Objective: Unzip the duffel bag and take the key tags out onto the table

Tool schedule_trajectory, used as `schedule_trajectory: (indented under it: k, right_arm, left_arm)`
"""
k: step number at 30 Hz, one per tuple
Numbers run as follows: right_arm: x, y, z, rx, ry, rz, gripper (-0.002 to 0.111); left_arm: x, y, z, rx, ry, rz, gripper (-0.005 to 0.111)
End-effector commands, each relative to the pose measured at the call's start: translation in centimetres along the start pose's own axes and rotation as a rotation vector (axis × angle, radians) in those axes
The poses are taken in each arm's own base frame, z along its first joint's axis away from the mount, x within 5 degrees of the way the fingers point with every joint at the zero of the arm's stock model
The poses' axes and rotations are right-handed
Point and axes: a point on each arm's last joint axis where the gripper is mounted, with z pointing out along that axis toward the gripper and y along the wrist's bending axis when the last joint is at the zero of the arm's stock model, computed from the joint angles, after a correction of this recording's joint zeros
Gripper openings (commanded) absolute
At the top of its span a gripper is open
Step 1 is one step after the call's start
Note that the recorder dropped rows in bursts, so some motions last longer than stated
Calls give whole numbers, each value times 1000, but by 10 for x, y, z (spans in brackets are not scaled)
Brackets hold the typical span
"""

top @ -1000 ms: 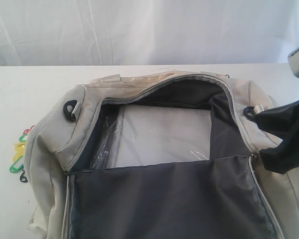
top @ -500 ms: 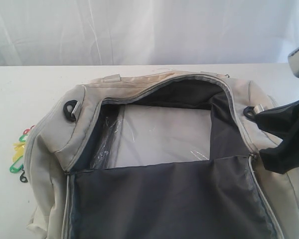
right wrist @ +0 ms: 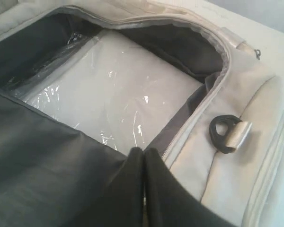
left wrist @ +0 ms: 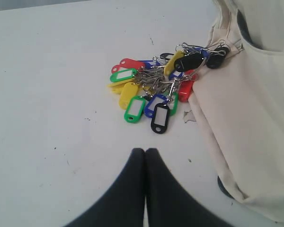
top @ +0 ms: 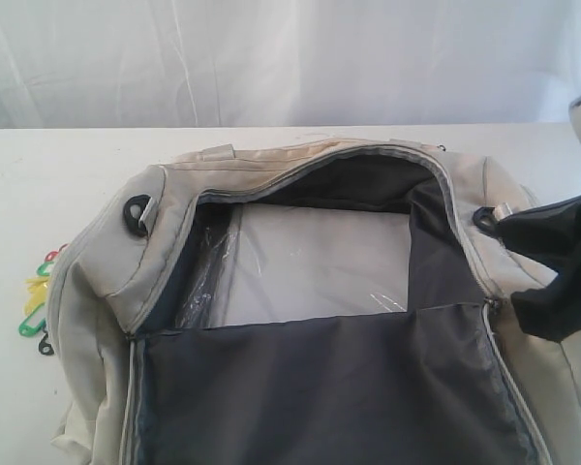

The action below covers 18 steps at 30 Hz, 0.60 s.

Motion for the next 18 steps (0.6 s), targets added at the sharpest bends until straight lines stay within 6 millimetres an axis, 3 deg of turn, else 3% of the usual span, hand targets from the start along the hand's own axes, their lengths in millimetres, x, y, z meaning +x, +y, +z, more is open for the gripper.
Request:
schedule_trajectory:
  k: [1,10,18]
  right_arm:
    - [0,2,-19,3,-83,16,0]
    - [10,-6,-78,210,-301,78,0]
    - [16,0,-100,246,-391,68,0]
  left_arm:
    - [1,0,0,-6,-1,-18,0]
    - [1,2,0,-45,1,-30,0]
    - [1,2,0,-45,1,-30,0]
